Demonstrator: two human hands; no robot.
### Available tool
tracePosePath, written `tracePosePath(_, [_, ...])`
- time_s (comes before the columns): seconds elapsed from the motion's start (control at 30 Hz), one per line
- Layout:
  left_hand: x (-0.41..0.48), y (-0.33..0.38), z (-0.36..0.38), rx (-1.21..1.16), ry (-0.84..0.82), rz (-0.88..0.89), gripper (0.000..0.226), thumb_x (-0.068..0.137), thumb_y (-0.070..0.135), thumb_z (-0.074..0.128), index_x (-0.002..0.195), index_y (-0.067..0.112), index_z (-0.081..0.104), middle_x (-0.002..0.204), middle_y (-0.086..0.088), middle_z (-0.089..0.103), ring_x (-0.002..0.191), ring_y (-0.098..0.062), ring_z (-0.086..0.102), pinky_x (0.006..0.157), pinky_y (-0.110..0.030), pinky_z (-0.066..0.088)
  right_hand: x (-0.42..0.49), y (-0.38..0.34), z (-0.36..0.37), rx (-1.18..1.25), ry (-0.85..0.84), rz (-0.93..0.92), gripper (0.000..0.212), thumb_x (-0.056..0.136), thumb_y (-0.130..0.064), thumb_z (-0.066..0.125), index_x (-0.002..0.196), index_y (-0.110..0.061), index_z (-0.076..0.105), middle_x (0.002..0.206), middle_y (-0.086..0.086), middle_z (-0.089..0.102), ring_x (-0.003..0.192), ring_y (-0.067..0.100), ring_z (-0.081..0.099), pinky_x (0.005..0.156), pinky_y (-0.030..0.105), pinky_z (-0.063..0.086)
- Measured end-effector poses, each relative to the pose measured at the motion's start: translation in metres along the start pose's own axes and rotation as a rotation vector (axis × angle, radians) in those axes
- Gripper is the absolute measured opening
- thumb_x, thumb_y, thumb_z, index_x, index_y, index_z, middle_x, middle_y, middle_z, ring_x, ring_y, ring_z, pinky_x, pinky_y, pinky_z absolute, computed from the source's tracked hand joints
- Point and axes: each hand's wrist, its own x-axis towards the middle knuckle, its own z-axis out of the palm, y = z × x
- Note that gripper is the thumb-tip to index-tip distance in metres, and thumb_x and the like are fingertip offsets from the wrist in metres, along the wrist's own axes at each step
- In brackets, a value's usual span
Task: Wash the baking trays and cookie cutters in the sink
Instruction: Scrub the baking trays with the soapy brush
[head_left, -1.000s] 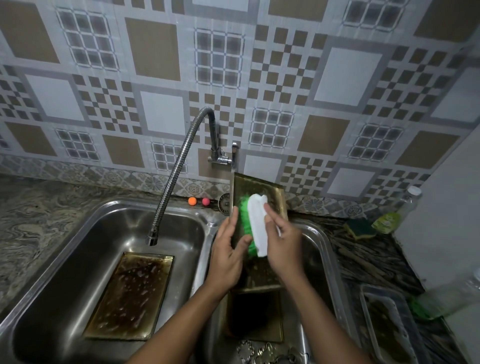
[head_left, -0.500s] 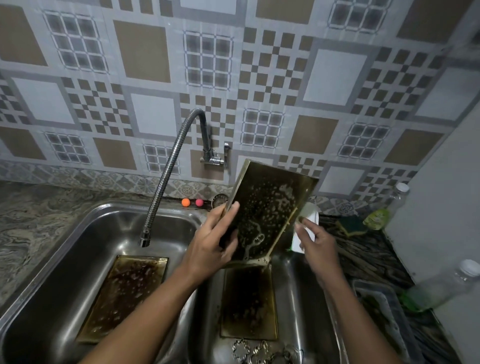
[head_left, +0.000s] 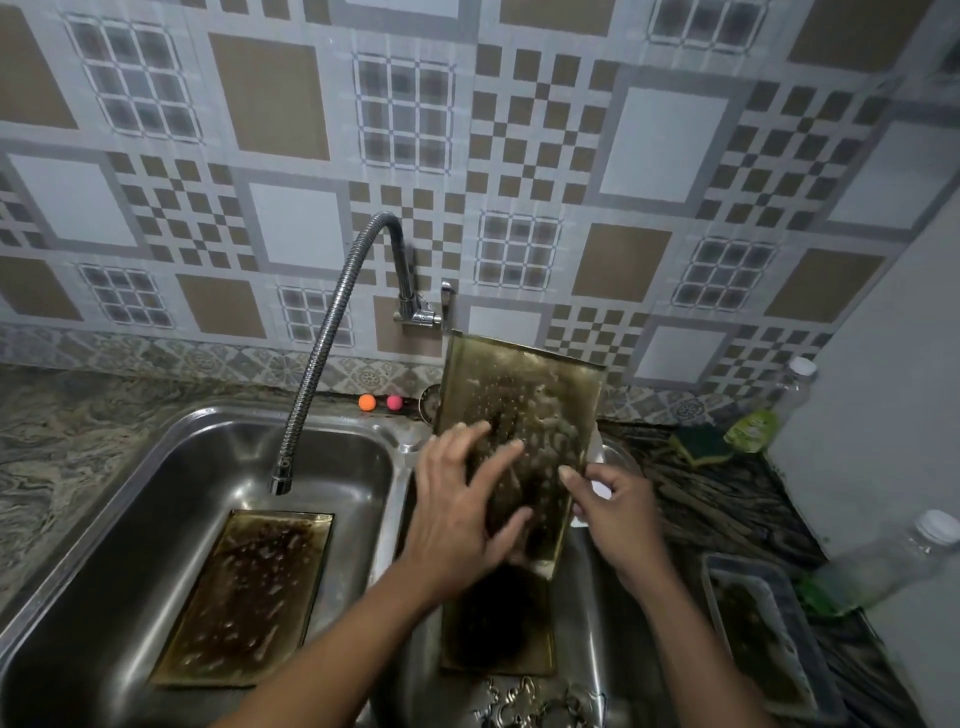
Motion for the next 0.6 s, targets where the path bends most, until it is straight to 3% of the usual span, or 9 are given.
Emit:
tracePosePath(0.07, [-0.007,0.011,0.004,-0.134,-0.112,-0.038,0.071,0.086,0.05,0.063,0.148,0.038,0.029,0.156,-0.003,0.02,0.148,-0.024,0.017,0.113,-0.058,0.027,-0.004,-0.001,0.013,0.018,0.027,0.02,0.037,0.072,-0.051,0.078,0.089,-0.02,0.073,0.092,0.003,0.072,0.079,0.016,0.07,0.078,0.04,0.058])
tracePosePath(0.17, [-0.001,0.021,0.002,-0.524,-0.205,-0.195,0.064,0.096,0.041,0.056,0.151,0.043,0.024,0.162,0.01,0.001,0.15,-0.005,0.004,0.119,-0.028,0.018,-0.018,-0.006,0.029,-0.041,0.065,-0.045,0.01,0.079,-0.022,0.079,0.085,-0.021,0.07,0.093,0.002,0.064,0.084,0.012,0.065,0.073,0.017,0.049])
tracePosePath(0.23, [0.006,0.026,0.0,-0.63,-0.205,-0.239,0.059,0.098,0.038,0.049,0.151,0.047,0.024,0.164,0.012,-0.003,0.148,0.004,-0.001,0.113,-0.015,0.013,-0.027,-0.007,0.036,-0.142,0.07,-0.12,0.012,0.083,-0.011,0.072,0.093,-0.016,0.074,0.091,-0.002,0.059,0.083,0.011,0.063,0.07,0.015,0.046])
tracePosePath(0.33, [0.013,0.023,0.004,-0.698,-0.185,-0.378,0.053,0.096,0.042,0.042,0.147,0.052,0.029,0.165,0.01,0.007,0.148,0.006,0.001,0.121,-0.031,0.015,-0.037,-0.014,0.045,-0.22,0.03,-0.198,0.016,0.084,-0.017,0.067,0.097,-0.022,0.075,0.09,-0.005,0.054,0.079,0.005,0.059,0.067,0.023,0.05])
tracePosePath(0.4, [0.017,0.02,0.004,-0.782,-0.154,-0.506,0.054,0.094,0.044,0.041,0.147,0.051,0.031,0.162,0.013,0.019,0.151,-0.009,0.01,0.122,-0.048,0.02,-0.04,-0.021,0.051,-0.241,-0.007,-0.241,0.018,0.083,-0.028,0.065,0.097,-0.023,0.074,0.092,-0.005,0.052,0.082,0.009,0.059,0.07,0.03,0.053])
tracePosePath(0.43, [0.018,0.02,0.004,-0.842,-0.123,-0.554,0.053,0.095,0.041,0.042,0.146,0.05,0.031,0.159,0.016,0.025,0.15,-0.013,0.016,0.121,-0.048,0.022,-0.041,-0.024,0.054,-0.255,-0.03,-0.254,0.022,0.081,-0.033,0.065,0.099,-0.025,0.074,0.093,-0.005,0.051,0.084,0.01,0.06,0.071,0.03,0.054])
tracePosePath(0.53, [0.017,0.018,-0.005,-0.941,-0.014,-0.635,0.055,0.102,0.016,0.044,0.147,0.042,0.029,0.149,0.029,0.031,0.138,0.011,0.029,0.117,-0.02,0.027,-0.044,-0.028,0.055,-0.2,-0.08,-0.273,0.024,0.079,-0.035,0.072,0.103,-0.031,0.072,0.098,-0.012,0.053,0.092,0.001,0.059,0.077,0.022,0.052])
tracePosePath(0.6, [0.013,0.01,-0.011,-0.894,0.013,-0.651,0.068,0.098,0.003,0.049,0.151,0.039,0.027,0.15,0.026,0.032,0.133,0.014,0.035,0.112,-0.015,0.033,-0.04,-0.028,0.05,-0.118,-0.072,-0.253,0.024,0.083,-0.025,0.071,0.104,-0.034,0.064,0.103,-0.017,0.055,0.097,-0.004,0.057,0.08,0.018,0.048])
